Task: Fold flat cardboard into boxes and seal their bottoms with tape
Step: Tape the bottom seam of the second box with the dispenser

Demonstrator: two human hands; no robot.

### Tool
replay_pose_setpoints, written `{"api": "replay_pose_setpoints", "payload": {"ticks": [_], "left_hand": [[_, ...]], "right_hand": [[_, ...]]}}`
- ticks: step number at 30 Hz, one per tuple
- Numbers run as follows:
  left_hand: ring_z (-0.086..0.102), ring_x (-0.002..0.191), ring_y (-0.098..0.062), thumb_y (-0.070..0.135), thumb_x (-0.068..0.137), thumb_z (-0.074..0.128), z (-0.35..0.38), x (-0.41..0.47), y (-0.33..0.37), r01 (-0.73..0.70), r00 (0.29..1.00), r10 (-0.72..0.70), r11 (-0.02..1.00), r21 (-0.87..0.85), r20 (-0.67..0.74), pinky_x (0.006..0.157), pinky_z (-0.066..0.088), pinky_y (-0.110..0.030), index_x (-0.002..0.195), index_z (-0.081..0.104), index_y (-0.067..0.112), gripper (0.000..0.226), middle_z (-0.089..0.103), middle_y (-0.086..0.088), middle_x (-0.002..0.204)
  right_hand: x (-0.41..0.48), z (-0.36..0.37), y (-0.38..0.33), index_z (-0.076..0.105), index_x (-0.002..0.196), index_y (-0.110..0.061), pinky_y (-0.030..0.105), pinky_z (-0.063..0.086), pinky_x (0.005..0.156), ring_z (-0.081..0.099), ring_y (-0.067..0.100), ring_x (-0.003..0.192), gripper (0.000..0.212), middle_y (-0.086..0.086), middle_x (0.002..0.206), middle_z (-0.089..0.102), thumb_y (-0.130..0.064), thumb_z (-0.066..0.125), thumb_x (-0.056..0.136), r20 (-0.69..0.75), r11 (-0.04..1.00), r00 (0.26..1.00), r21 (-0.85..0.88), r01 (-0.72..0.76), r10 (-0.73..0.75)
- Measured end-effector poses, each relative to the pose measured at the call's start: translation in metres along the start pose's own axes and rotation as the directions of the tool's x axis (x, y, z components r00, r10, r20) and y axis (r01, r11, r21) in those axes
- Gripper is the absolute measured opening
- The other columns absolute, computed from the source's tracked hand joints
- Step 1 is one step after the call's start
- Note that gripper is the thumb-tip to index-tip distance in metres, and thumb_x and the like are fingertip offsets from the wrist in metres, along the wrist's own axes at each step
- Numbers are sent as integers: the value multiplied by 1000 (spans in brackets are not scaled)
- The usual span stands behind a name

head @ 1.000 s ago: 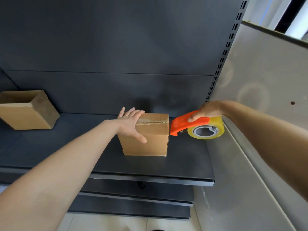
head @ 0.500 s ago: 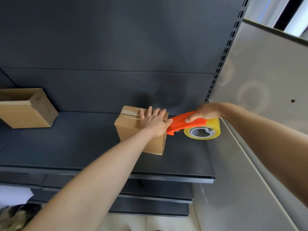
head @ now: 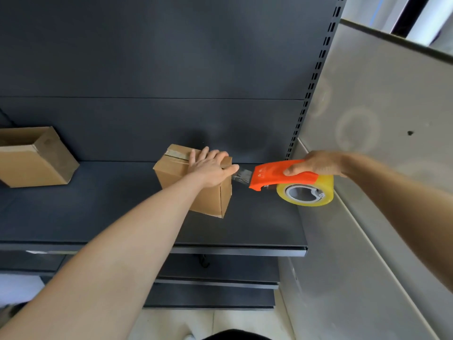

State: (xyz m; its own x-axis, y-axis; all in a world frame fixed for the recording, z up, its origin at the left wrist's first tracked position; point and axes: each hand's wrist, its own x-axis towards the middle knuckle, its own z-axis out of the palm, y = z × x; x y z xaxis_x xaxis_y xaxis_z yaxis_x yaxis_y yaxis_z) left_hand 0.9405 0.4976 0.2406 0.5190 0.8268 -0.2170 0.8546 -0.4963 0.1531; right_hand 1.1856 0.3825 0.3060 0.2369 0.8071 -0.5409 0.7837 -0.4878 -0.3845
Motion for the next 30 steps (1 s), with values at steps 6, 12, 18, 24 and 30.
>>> {"api": "replay_pose_setpoints", "payload": {"ticks": [6, 12, 18, 24, 30], "left_hand": [[-4, 148, -20, 49, 95, 31, 1, -2, -17, 45, 998, -45, 999, -12, -36, 117, -7, -50, 147, 20, 35, 54, 14, 8, 158], [-1, 148, -20, 42, 89, 43, 1, 1, -23, 45, 997, -48, 998, -52, -67, 117, -7, -49, 143, 25, 36, 57, 19, 8, 156], [4, 148, -19, 38, 84, 51, 2, 0, -20, 58, 991, -70, 993, -106, -112, 118, -5, -48, 139, 33, 35, 58, 28, 8, 152], [0, 148, -16, 42, 86, 51, 2, -2, -22, 63, 990, -79, 990, -126, -121, 119, -6, -43, 144, 28, 33, 63, 24, 9, 155], [-5, 148, -13, 33, 103, 23, -12, -7, -28, 29, 999, -39, 941, -336, -24, 116, -12, -38, 148, 27, 30, 45, 19, 10, 158]], "right_hand": [[13, 44, -31, 68, 99, -22, 29, 51, 85, 62, 23, 97, 48, -1, 104, 65, -58, 72, 68, 0, 842, 994, -531, -93, 110], [25, 55, -22, 61, 122, -13, 32, 49, 89, 59, 28, 107, 66, 9, 118, 62, -58, 67, 74, -105, 906, 976, -363, -218, 193], [57, 83, -34, 54, 123, -9, 35, 45, 86, 59, 33, 110, 64, 14, 122, 61, -61, 50, 86, -293, 981, 937, 61, -183, 193], [83, 147, -42, 41, 137, -19, 40, 36, 99, 56, 31, 114, 54, 10, 121, 63, -50, 42, 94, -465, 988, 873, 17, -156, 146], [92, 174, -51, 32, 138, -5, 41, 27, 108, 46, 31, 125, 56, 14, 134, 51, -44, 39, 99, -455, 940, 878, -210, -270, 150]]}}
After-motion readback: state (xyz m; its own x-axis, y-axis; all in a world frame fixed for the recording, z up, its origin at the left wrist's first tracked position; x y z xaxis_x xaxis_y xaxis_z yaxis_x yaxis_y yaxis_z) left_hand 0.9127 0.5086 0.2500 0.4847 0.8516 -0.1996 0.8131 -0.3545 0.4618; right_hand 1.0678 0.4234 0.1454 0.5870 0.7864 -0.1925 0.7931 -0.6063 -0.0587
